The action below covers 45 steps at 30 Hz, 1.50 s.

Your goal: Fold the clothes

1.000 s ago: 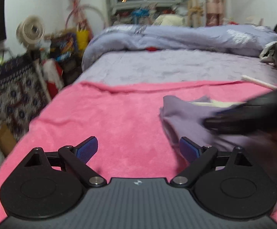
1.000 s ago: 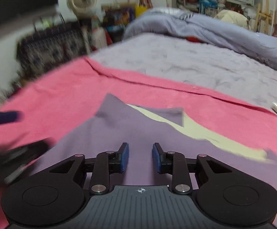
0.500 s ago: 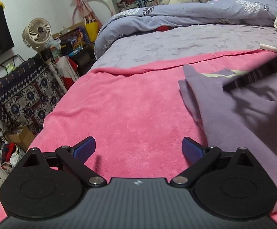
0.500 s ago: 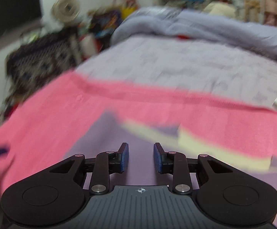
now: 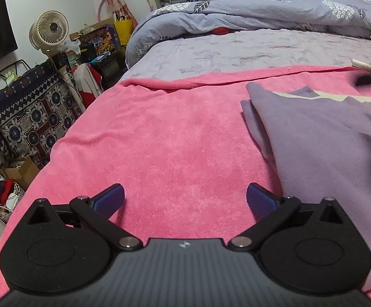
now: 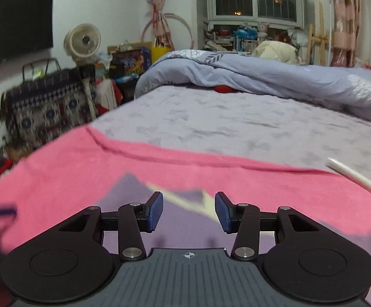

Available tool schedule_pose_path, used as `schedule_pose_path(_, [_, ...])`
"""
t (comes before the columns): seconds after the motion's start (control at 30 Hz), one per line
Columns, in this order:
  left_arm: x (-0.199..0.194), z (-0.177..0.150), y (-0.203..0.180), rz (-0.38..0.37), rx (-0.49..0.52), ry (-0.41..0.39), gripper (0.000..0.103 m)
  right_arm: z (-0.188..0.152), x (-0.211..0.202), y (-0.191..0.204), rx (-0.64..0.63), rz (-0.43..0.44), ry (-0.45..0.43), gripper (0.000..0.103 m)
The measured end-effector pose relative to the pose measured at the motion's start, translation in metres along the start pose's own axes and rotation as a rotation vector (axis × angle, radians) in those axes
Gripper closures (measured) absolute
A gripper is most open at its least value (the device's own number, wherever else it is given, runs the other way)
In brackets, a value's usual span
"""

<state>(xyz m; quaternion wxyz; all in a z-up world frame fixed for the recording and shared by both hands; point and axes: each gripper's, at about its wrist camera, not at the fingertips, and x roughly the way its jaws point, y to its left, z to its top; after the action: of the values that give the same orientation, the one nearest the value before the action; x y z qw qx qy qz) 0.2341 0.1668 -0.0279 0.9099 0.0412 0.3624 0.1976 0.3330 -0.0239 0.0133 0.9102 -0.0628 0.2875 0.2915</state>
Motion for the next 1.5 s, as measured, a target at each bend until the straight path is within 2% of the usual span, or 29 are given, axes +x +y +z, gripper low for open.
schedule_pose_path(0.13, [0.001,0.000,0.001,-0.004,-0.003,0.003,0.000,-0.050,-0.008,-0.015,-0.021,-0.001,0.146,0.056])
schedule_pose_path(0.27, [0.002,0.000,0.000,-0.005,-0.006,0.004,0.000,-0.058,-0.044,-0.021,-0.008,0.035,0.076,0.056])
schedule_pose_path(0.3, [0.002,0.000,0.000,-0.004,-0.005,0.004,0.000,-0.061,-0.050,-0.020,-0.018,0.028,0.078,0.052])
schedule_pose_path(0.43, [0.001,0.001,0.000,-0.005,-0.006,0.005,0.000,-0.075,-0.063,-0.017,-0.085,-0.056,0.083,0.050])
schedule_pose_path(0.53, [0.001,0.001,0.001,-0.008,-0.013,0.009,0.000,-0.087,-0.082,-0.025,-0.105,-0.087,0.030,0.046])
schedule_pose_path(0.6, [0.001,0.001,0.000,-0.006,-0.011,0.008,0.000,-0.105,-0.080,-0.041,-0.107,-0.194,0.068,0.043])
schedule_pose_path(0.63, [0.001,0.002,0.000,-0.006,-0.010,0.008,0.000,-0.111,-0.083,-0.051,-0.080,-0.218,0.078,0.043])
schedule_pose_path(0.7, [0.003,0.001,-0.001,-0.007,-0.013,0.010,0.000,-0.111,-0.098,-0.069,0.048,-0.182,0.067,0.048])
schedule_pose_path(0.77, [0.003,0.001,0.000,-0.010,-0.018,0.012,0.000,-0.115,-0.103,-0.078,0.025,-0.262,0.072,0.048])
schedule_pose_path(0.8, [0.003,0.001,0.000,-0.011,-0.019,0.012,0.000,-0.117,-0.103,-0.084,0.026,-0.294,0.082,0.044])
schedule_pose_path(0.83, [0.002,0.001,0.000,-0.011,-0.020,0.013,0.000,-0.118,-0.103,-0.093,0.077,-0.295,0.091,0.037])
schedule_pose_path(0.87, [0.002,0.001,0.000,-0.012,-0.020,0.013,0.000,-0.119,-0.102,-0.102,0.128,-0.296,0.100,0.034])
schedule_pose_path(0.93, [0.001,0.001,0.000,-0.010,-0.020,0.012,0.000,-0.120,-0.101,-0.116,0.204,-0.302,0.116,0.035])
schedule_pose_path(1.03, [-0.005,0.003,0.000,0.015,-0.021,-0.019,0.000,-0.117,-0.091,-0.103,0.123,-0.352,0.119,0.034])
schedule_pose_path(1.1, [-0.020,0.005,0.000,0.036,-0.038,-0.083,0.002,-0.120,-0.088,-0.099,0.101,-0.371,0.102,0.034])
schedule_pose_path(1.17, [-0.040,0.007,0.001,0.018,-0.076,-0.158,0.002,-0.125,-0.091,-0.105,0.127,-0.362,0.085,0.031])
schedule_pose_path(1.2, [-0.051,0.008,-0.001,-0.015,-0.088,-0.183,0.002,-0.128,-0.093,-0.108,0.146,-0.354,0.077,0.030])
schedule_pose_path(1.27, [-0.072,0.009,-0.012,-0.107,-0.083,-0.211,0.002,-0.131,-0.095,-0.113,0.172,-0.339,0.067,0.029])
schedule_pose_path(1.33, [-0.087,0.009,-0.034,-0.177,-0.033,-0.221,0.001,-0.134,-0.098,-0.114,0.175,-0.337,0.062,0.029])
schedule_pose_path(1.5, [-0.089,0.002,-0.112,-0.180,0.142,-0.163,0.001,-0.138,-0.104,-0.116,0.184,-0.331,0.053,0.027])
